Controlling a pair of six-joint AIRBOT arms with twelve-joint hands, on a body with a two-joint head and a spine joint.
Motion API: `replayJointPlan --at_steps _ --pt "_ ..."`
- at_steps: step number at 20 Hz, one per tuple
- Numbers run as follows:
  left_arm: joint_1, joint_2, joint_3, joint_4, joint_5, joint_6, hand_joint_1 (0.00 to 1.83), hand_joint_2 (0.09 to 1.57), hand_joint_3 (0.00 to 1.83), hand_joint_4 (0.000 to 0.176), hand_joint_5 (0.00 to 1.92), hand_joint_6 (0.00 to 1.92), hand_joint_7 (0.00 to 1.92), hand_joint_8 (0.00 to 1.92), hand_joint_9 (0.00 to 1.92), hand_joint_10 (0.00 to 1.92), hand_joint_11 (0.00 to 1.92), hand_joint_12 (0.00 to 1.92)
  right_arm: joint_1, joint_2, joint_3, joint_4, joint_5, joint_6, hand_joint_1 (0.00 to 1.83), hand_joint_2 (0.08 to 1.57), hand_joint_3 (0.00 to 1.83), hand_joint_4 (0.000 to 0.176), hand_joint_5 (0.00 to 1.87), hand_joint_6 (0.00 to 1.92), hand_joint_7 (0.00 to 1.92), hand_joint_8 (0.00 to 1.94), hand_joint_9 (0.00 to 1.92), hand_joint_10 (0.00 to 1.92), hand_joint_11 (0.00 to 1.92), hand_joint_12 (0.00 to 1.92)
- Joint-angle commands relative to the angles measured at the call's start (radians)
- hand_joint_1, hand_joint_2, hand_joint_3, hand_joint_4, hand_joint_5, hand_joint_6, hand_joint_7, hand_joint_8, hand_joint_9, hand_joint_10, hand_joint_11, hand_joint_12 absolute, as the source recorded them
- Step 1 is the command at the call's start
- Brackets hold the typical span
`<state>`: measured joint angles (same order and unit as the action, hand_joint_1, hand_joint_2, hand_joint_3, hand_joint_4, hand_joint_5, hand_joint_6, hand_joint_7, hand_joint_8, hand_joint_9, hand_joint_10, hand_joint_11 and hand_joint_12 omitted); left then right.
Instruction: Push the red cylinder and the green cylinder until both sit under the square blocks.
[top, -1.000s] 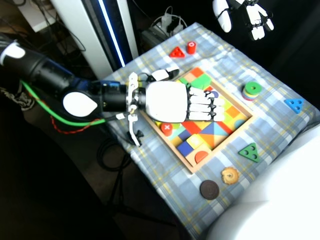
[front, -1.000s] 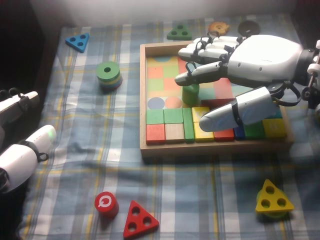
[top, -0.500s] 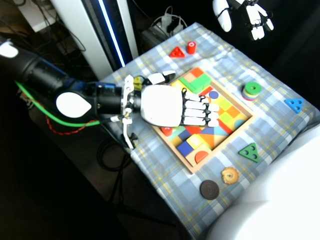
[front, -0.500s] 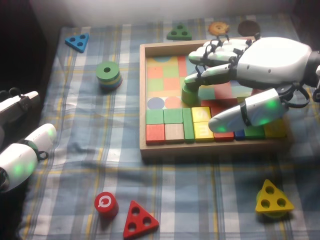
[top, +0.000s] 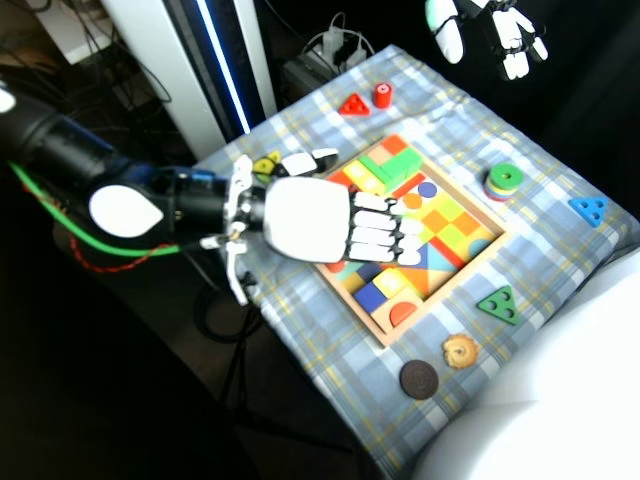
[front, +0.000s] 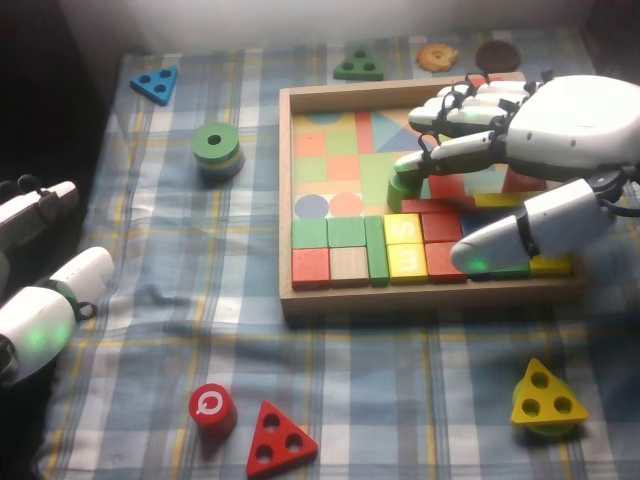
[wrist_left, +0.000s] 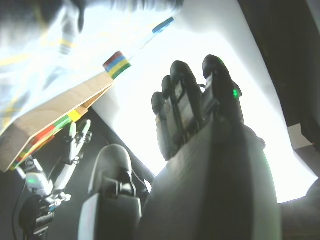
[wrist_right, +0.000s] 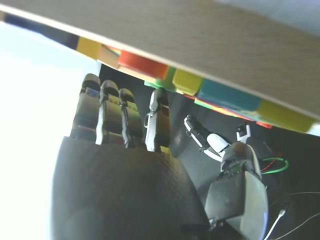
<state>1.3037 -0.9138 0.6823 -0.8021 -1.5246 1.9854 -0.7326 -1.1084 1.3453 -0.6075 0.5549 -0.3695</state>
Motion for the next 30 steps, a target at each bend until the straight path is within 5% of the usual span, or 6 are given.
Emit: replayJointPlan --at_steps 1,4,6,10,12,30 --pt "-0.004 0.000 -0.001 0.037 -0.113 -0.006 0.28 1.30 0.00 0.010 0.46 0.00 0.41 0.00 0.37 0.00 0.00 0.26 0.003 0.010 -0.004 0.026 0.071 0.002 0.00 0.83 0.00 0.124 0.28 0.00 0.00 0.00 0.00 0.00 0.00 0.00" --pt "-0.004 0.000 -0.002 0.036 -0.113 -0.006 0.32 1.29 0.00 0.021 0.45 0.00 0.39 0.00 0.38 0.00 0.00 0.25 0.000 0.047 -0.026 0.025 0.061 0.002 0.00 0.86 0.00 0.116 0.30 0.01 0.00 0.00 0.00 0.00 0.00 0.00" --pt "-0.004 0.000 -0.002 0.035 -0.113 -0.006 0.31 1.29 0.00 0.023 0.44 0.00 0.37 0.00 0.37 0.00 0.00 0.22 -0.003 0.078 -0.049 0.018 0.047 0.002 0.00 0.87 0.00 0.133 0.30 0.01 0.00 0.00 0.00 0.00 0.00 0.00" --pt "-0.004 0.001 -0.003 0.033 -0.113 -0.006 0.37 1.28 0.00 0.010 0.46 0.00 0.39 0.00 0.38 0.00 0.00 0.24 -0.003 0.110 -0.069 0.012 0.036 0.002 0.00 0.88 0.00 0.139 0.31 0.01 0.00 0.00 0.00 0.00 0.00 0.00" --pt "-0.004 0.001 -0.003 0.033 -0.113 -0.006 0.34 1.28 0.00 0.012 0.45 0.00 0.39 0.00 0.37 0.00 0.00 0.25 -0.007 0.132 -0.082 0.012 0.031 0.002 0.00 0.84 0.00 0.174 0.29 0.00 0.00 0.00 0.00 0.00 0.00 0.00" --pt "-0.003 0.002 -0.003 0.027 -0.113 -0.006 0.29 1.29 0.00 0.017 0.45 0.00 0.41 0.00 0.37 0.00 0.00 0.27 -0.032 0.190 -0.123 0.102 0.072 -0.048 0.00 0.84 0.00 0.176 0.32 0.01 0.00 0.00 0.00 0.00 0.00 0.00"
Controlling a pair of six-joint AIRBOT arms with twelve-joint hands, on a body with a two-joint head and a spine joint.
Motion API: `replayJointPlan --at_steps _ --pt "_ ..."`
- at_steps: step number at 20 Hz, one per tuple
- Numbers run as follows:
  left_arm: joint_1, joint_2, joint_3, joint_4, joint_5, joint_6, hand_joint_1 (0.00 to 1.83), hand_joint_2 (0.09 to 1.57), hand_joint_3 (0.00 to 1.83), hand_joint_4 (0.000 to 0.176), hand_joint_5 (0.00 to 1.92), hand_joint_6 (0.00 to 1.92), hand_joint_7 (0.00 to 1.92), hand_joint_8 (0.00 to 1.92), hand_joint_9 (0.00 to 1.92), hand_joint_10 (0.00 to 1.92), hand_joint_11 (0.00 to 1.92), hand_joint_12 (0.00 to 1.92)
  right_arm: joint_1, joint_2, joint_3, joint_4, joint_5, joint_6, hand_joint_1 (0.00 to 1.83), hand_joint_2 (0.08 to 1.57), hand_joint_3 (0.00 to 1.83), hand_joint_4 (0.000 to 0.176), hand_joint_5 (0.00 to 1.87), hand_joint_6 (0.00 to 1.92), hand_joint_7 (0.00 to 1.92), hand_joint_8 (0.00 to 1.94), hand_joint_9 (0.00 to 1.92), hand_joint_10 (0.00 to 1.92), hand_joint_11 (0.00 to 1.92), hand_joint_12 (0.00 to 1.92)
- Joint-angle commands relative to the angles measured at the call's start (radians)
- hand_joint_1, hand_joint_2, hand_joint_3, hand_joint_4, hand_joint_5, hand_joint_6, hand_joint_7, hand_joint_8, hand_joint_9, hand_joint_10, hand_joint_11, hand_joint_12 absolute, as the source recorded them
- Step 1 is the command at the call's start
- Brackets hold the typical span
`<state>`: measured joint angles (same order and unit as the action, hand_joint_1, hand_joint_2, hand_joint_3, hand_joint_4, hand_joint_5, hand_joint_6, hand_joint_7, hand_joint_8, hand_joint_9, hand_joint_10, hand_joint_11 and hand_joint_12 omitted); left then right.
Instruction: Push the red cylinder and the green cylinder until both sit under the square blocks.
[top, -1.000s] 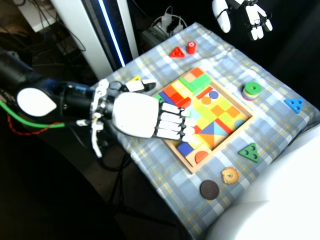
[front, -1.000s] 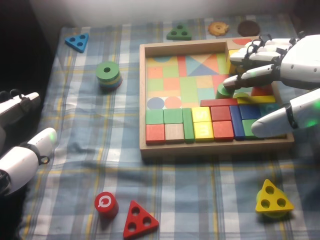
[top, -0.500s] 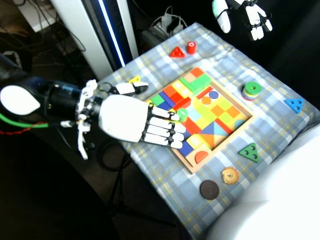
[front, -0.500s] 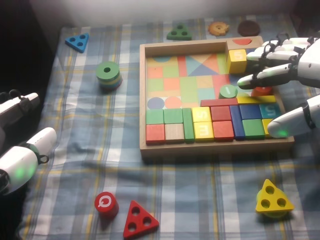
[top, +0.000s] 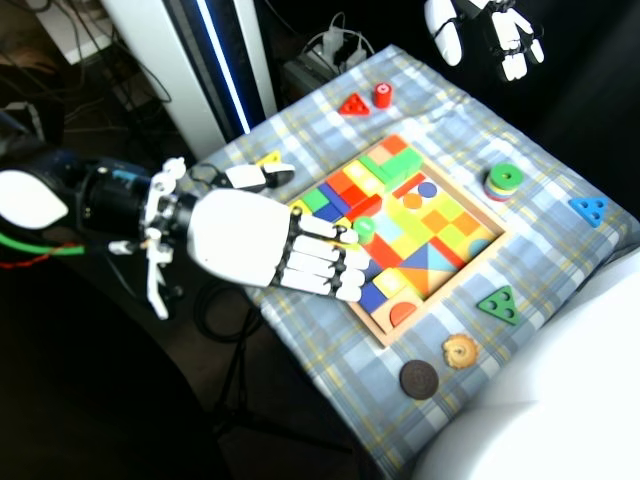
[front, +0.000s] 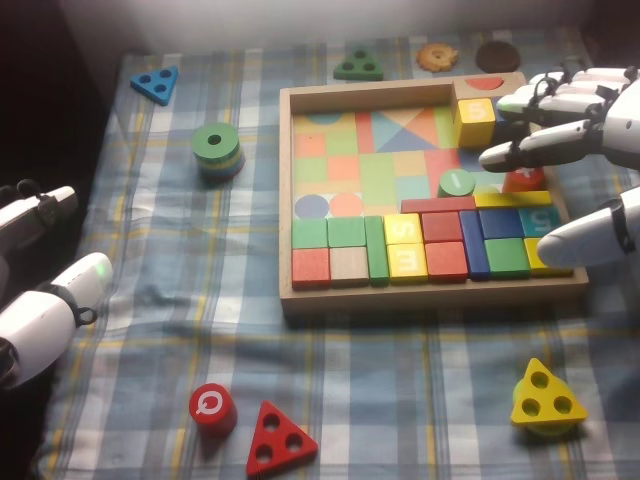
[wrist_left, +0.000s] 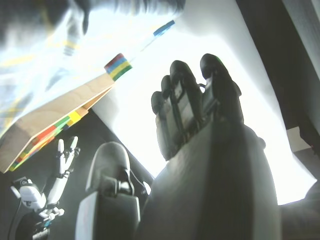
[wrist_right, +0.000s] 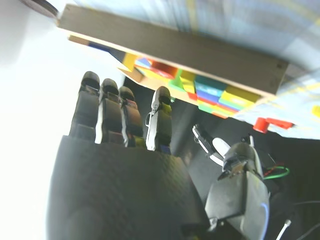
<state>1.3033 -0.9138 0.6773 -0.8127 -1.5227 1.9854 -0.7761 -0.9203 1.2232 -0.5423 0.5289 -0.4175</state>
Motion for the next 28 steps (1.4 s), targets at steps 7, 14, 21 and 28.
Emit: replayJointPlan --at_steps 7,14,21,28 --pt "-0.003 0.002 0.002 0.037 -0.115 -0.006 0.30 1.29 0.00 0.012 0.46 0.00 0.41 0.00 0.38 0.00 0.00 0.27 0.011 -0.015 0.003 0.022 0.118 0.000 0.00 0.85 0.01 0.164 0.29 0.01 0.00 0.00 0.00 0.00 0.00 0.00" --pt "-0.003 0.001 0.002 0.037 -0.115 -0.006 0.32 1.29 0.00 0.000 0.47 0.00 0.39 0.00 0.38 0.00 0.00 0.25 0.018 -0.057 0.025 0.007 0.123 0.000 0.00 0.84 0.00 0.171 0.28 0.00 0.00 0.00 0.00 0.00 0.00 0.00" --pt "-0.003 0.001 0.001 0.037 -0.116 -0.006 0.32 1.29 0.00 0.010 0.46 0.00 0.39 0.00 0.39 0.00 0.00 0.25 0.018 -0.087 0.038 0.004 0.125 0.001 0.00 0.82 0.00 0.175 0.29 0.00 0.00 0.00 0.00 0.00 0.00 0.00" --pt "-0.003 0.001 0.000 0.037 -0.116 -0.006 0.30 1.29 0.00 0.013 0.45 0.00 0.38 0.00 0.36 0.00 0.00 0.23 0.000 -0.079 0.040 -0.010 0.089 0.019 0.00 0.87 0.01 0.137 0.28 0.00 0.00 0.00 0.00 0.00 0.00 0.00"
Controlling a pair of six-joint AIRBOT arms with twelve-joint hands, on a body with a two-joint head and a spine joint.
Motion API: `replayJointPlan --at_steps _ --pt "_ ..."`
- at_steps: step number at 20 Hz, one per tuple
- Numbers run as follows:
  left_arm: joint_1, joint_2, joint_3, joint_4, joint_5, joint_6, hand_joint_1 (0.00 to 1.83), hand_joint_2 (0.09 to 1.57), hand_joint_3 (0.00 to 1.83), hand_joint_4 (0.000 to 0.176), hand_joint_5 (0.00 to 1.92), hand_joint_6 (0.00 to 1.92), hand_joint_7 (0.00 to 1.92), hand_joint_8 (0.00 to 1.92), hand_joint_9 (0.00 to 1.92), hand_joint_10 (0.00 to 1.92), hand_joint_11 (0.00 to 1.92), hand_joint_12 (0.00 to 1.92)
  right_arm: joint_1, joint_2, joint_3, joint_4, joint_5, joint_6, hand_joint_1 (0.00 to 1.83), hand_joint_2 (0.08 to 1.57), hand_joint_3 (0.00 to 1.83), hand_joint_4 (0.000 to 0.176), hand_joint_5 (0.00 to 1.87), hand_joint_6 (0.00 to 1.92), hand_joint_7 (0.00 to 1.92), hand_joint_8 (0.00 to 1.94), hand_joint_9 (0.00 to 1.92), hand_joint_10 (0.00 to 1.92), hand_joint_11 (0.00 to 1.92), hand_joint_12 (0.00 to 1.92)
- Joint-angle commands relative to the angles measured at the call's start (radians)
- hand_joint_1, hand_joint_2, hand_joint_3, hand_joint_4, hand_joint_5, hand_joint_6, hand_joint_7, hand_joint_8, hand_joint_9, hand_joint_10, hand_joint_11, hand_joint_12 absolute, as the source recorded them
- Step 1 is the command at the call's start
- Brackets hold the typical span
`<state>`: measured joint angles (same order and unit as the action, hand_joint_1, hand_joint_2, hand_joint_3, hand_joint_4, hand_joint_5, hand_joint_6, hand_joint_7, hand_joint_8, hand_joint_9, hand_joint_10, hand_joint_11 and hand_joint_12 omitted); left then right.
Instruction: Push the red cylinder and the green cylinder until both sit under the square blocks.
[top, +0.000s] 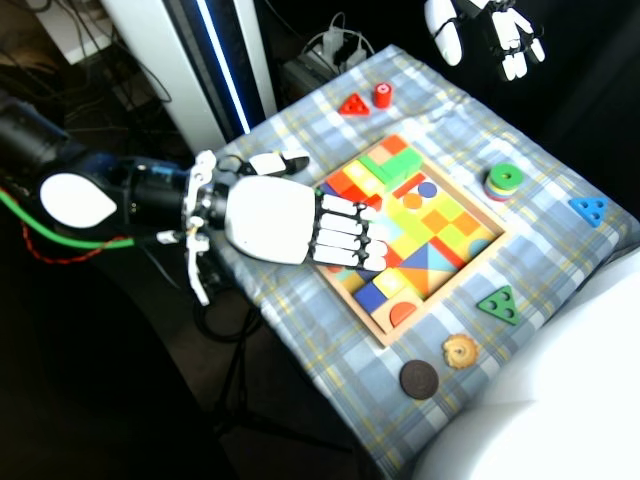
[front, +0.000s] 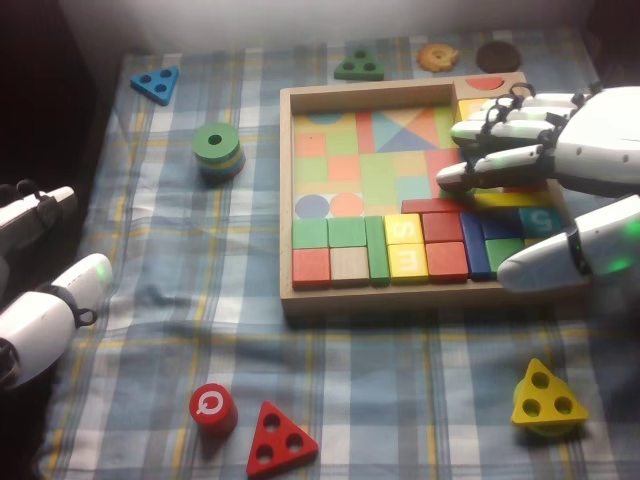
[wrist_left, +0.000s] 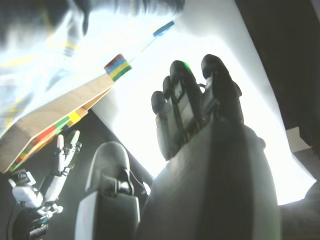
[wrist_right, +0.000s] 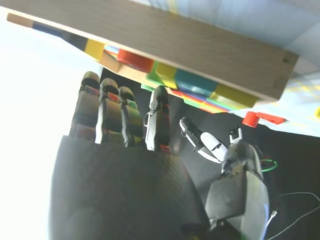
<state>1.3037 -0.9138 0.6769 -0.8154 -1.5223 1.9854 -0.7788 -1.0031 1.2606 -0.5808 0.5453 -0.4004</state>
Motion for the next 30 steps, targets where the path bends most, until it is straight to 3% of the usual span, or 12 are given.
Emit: replayJointPlan --at_steps 1,4,5,6,7,9,13,17,19,21,30 --pt "-0.003 0.001 0.000 0.040 -0.117 -0.006 0.28 1.30 0.00 0.013 0.45 0.00 0.39 0.00 0.36 0.00 0.00 0.23 -0.003 0.009 0.001 0.028 0.068 0.004 0.00 0.88 0.01 0.133 0.30 0.01 0.00 0.00 0.00 0.00 0.00 0.00" --pt "-0.003 0.001 -0.001 0.039 -0.117 -0.006 0.31 1.29 0.00 0.017 0.46 0.00 0.40 0.00 0.38 0.01 0.00 0.25 -0.009 0.022 -0.003 0.028 0.054 0.004 0.00 0.90 0.02 0.126 0.34 0.02 0.00 0.00 0.00 0.00 0.00 0.00" --pt "-0.003 0.001 -0.001 0.039 -0.117 -0.006 0.27 1.30 0.00 0.012 0.46 0.00 0.41 0.00 0.40 0.01 0.00 0.27 -0.009 0.031 -0.006 0.028 0.049 0.004 0.00 0.87 0.00 0.145 0.32 0.01 0.00 0.00 0.00 0.00 0.00 0.00" --pt "-0.003 0.002 -0.001 0.039 -0.117 -0.006 0.27 1.30 0.00 0.012 0.46 0.00 0.41 0.00 0.40 0.01 0.00 0.27 -0.009 0.042 -0.011 0.029 0.045 0.004 0.00 0.87 0.00 0.145 0.32 0.01 0.00 0.00 0.00 0.00 0.00 0.00" --pt "-0.003 0.001 0.000 0.039 -0.117 -0.006 0.28 1.30 0.00 0.007 0.46 0.00 0.41 0.00 0.38 0.00 0.00 0.28 -0.009 0.049 -0.015 0.029 0.042 0.004 0.00 0.85 0.00 0.166 0.30 0.00 0.00 0.00 0.00 0.00 0.00 0.00" --pt "-0.003 0.001 -0.001 0.038 -0.116 -0.006 0.32 1.29 0.00 0.011 0.46 0.00 0.40 0.00 0.37 0.00 0.00 0.27 -0.009 0.060 -0.024 0.029 0.036 0.004 0.00 0.83 0.00 0.176 0.28 0.00 0.00 0.00 0.00 0.00 0.00 0.00" --pt "-0.003 0.001 -0.001 0.036 -0.116 -0.006 0.30 1.29 0.00 0.019 0.45 0.00 0.40 0.00 0.37 0.00 0.00 0.25 -0.012 0.079 -0.033 0.033 0.030 0.004 0.00 0.84 0.00 0.176 0.26 0.00 0.00 0.00 0.00 0.00 0.00 0.00" --pt "-0.002 -0.001 -0.001 0.032 -0.115 -0.006 0.29 1.29 0.00 0.016 0.45 0.00 0.41 0.00 0.37 0.00 0.00 0.28 -0.011 0.097 -0.049 0.034 0.034 0.003 0.00 0.85 0.00 0.176 0.28 0.00 0.00 0.00 0.00 0.00 0.00 0.00" --pt "0.001 -0.002 0.000 0.030 -0.115 -0.006 0.31 1.29 0.00 0.001 0.47 0.00 0.41 0.00 0.37 0.00 0.00 0.28 -0.004 0.097 -0.051 0.041 0.053 0.003 0.00 0.86 0.01 0.176 0.29 0.01 0.00 0.00 0.00 0.00 0.00 0.00" --pt "0.001 -0.002 0.001 0.029 -0.115 -0.006 0.30 1.29 0.00 0.011 0.46 0.00 0.40 0.00 0.37 0.00 0.00 0.28 -0.004 0.097 -0.053 0.052 0.069 0.002 0.00 0.87 0.01 0.176 0.29 0.00 0.00 0.00 0.00 0.00 0.00 0.00" --pt "0.001 -0.003 0.001 0.026 -0.115 -0.006 0.33 1.28 0.00 0.002 0.47 0.00 0.41 0.00 0.39 0.00 0.00 0.24 0.010 0.097 -0.072 0.134 0.134 -0.059 0.00 0.82 0.00 0.176 0.30 0.00 0.00 0.00 0.00 0.00 0.00 0.00"
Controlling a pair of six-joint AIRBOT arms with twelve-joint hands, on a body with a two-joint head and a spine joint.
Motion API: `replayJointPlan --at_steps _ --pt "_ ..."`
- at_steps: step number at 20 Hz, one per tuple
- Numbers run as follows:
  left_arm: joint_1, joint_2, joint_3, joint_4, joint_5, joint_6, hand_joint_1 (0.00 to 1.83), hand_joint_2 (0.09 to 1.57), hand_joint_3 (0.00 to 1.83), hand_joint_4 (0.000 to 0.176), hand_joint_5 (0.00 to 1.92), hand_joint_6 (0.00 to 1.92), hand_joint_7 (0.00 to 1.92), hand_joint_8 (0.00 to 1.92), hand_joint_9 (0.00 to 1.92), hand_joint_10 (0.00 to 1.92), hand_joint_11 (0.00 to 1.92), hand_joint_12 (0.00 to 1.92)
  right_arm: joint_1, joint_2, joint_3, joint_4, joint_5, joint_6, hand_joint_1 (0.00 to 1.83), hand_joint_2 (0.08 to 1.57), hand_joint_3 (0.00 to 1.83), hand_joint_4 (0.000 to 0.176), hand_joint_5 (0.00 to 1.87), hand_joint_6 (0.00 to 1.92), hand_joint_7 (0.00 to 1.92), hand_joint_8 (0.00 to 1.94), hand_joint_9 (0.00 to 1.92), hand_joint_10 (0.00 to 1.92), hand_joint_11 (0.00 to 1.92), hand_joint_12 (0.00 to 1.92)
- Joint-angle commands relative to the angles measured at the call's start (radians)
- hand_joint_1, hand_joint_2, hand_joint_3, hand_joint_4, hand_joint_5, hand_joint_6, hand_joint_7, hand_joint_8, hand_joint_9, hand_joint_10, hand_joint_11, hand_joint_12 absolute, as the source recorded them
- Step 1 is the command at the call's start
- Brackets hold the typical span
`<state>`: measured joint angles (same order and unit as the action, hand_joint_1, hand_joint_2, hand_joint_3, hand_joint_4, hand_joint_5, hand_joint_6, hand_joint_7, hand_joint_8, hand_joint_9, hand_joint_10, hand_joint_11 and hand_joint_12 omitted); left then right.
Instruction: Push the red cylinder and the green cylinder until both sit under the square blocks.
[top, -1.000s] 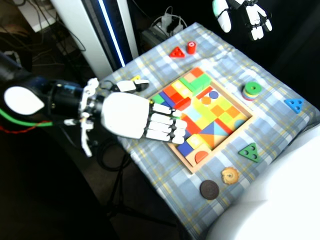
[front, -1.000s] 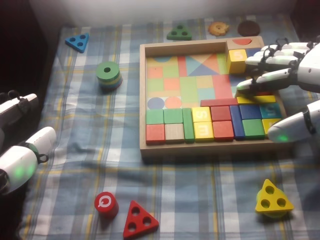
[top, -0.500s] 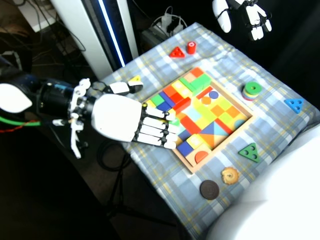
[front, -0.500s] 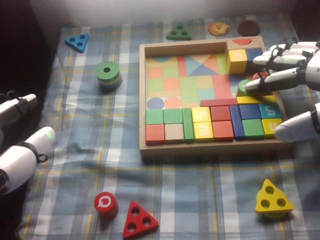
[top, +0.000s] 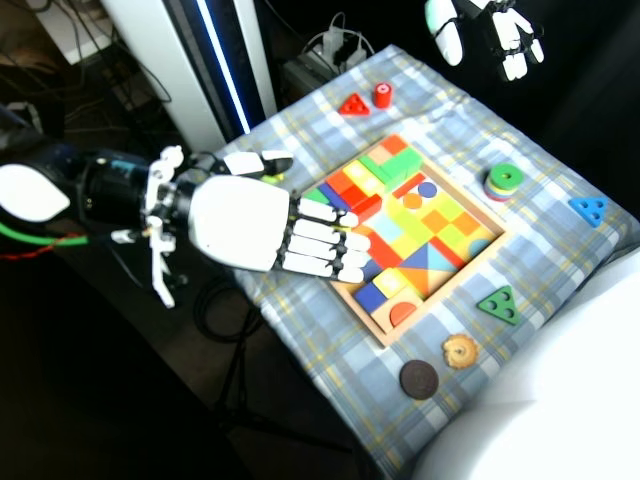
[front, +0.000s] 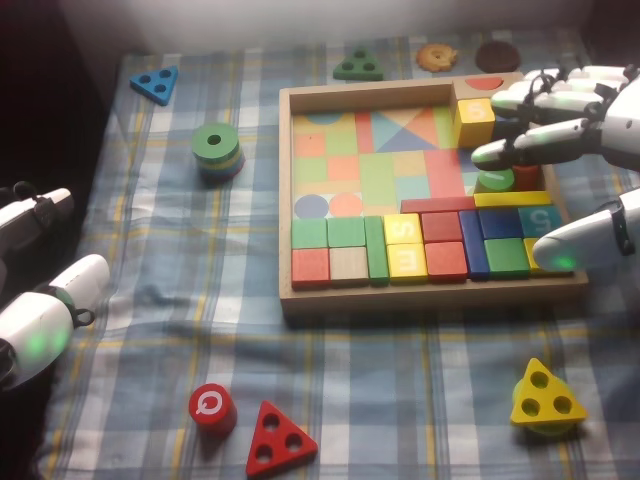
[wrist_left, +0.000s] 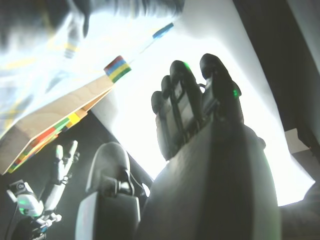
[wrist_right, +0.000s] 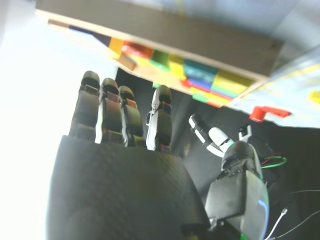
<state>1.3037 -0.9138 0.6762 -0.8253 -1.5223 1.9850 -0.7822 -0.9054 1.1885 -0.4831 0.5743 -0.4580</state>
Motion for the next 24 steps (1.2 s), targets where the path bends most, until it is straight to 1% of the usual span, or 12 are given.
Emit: replayJointPlan --at_steps 1,2,3,5,8,9,11,14,17,22,23,24 --pt "0.001 -0.003 0.002 0.036 -0.115 -0.006 0.31 1.29 0.00 0.005 0.46 0.00 0.40 0.00 0.39 0.00 0.00 0.23 0.016 0.000 -0.001 0.045 0.109 -0.009 0.00 0.84 0.00 0.174 0.28 0.00 0.00 0.00 0.00 0.00 0.00 0.00" --pt "0.001 -0.003 0.002 0.036 -0.115 -0.006 0.32 1.29 0.00 0.005 0.46 0.00 0.40 0.00 0.38 0.00 0.00 0.23 0.017 0.000 -0.002 0.058 0.110 -0.026 0.00 0.87 0.01 0.166 0.29 0.00 0.00 0.00 0.00 0.00 0.00 0.00" --pt "0.001 -0.003 0.002 0.036 -0.115 -0.006 0.31 1.29 0.00 0.009 0.46 0.00 0.39 0.00 0.38 0.00 0.00 0.23 0.017 0.000 -0.002 0.068 0.110 -0.040 0.00 0.87 0.01 0.174 0.29 0.00 0.00 0.00 0.00 0.00 0.00 0.00" --pt "0.001 -0.003 0.001 0.036 -0.115 -0.006 0.35 1.28 0.00 0.008 0.46 0.00 0.40 0.00 0.38 0.00 0.00 0.23 0.015 0.005 -0.001 0.089 0.104 -0.069 0.00 0.84 0.00 0.176 0.28 0.00 0.00 0.00 0.00 0.00 0.00 0.00" --pt "0.001 -0.003 0.000 0.036 -0.116 -0.006 0.31 1.29 0.00 0.001 0.47 0.00 0.41 0.00 0.38 0.00 0.00 0.22 -0.007 0.006 0.010 0.149 0.089 -0.118 0.00 0.84 0.00 0.176 0.30 0.01 0.00 0.00 0.00 0.00 0.00 0.00" --pt "0.001 -0.003 0.000 0.036 -0.116 -0.006 0.30 1.29 0.00 0.000 0.48 0.00 0.41 0.00 0.38 0.00 0.00 0.22 -0.019 0.005 0.018 0.173 0.090 -0.118 0.00 0.84 0.00 0.166 0.31 0.01 0.00 0.00 0.00 0.00 0.00 0.00" --pt "0.001 -0.003 0.000 0.036 -0.116 -0.006 0.29 1.29 0.00 0.003 0.48 0.00 0.42 0.00 0.39 0.00 0.00 0.26 -0.046 0.002 0.034 0.208 0.092 -0.118 0.00 0.86 0.00 0.170 0.34 0.02 0.00 0.00 0.00 0.00 0.00 0.00" --pt "0.001 -0.003 0.000 0.036 -0.116 -0.006 0.33 1.29 0.00 0.000 0.47 0.00 0.42 0.00 0.39 0.00 0.00 0.28 -0.070 0.000 0.045 0.232 0.091 -0.118 0.00 0.85 0.00 0.167 0.34 0.01 0.00 0.00 0.00 0.00 0.00 0.00" --pt "0.001 -0.003 0.000 0.036 -0.116 -0.006 0.34 1.28 0.00 0.003 0.47 0.00 0.42 0.00 0.40 0.01 0.00 0.29 -0.093 -0.001 0.048 0.255 0.091 -0.118 0.00 0.86 0.00 0.174 0.32 0.00 0.00 0.00 0.00 0.00 0.00 0.00" --pt "0.001 -0.003 -0.001 0.036 -0.117 -0.006 0.30 1.29 0.00 0.011 0.47 0.00 0.41 0.00 0.40 0.00 0.00 0.24 -0.117 -0.018 0.057 0.268 0.089 -0.118 0.00 0.90 0.02 0.176 0.33 0.01 0.00 0.00 0.00 0.00 0.00 0.00" --pt "0.001 -0.003 -0.001 0.036 -0.117 -0.006 0.30 1.29 0.00 0.011 0.47 0.00 0.41 0.00 0.40 0.00 0.00 0.24 -0.119 -0.019 0.056 0.268 0.087 -0.118 0.00 0.90 0.02 0.176 0.33 0.01 0.00 0.00 0.00 0.00 0.00 0.00" --pt "0.001 -0.003 -0.001 0.036 -0.117 -0.006 0.26 1.30 0.00 0.005 0.47 0.00 0.42 0.00 0.40 0.00 0.00 0.28 -0.124 -0.019 0.055 0.268 0.085 -0.118 0.00 0.89 0.01 0.176 0.32 0.00 0.00 0.00 0.00 0.00 0.00 0.00"
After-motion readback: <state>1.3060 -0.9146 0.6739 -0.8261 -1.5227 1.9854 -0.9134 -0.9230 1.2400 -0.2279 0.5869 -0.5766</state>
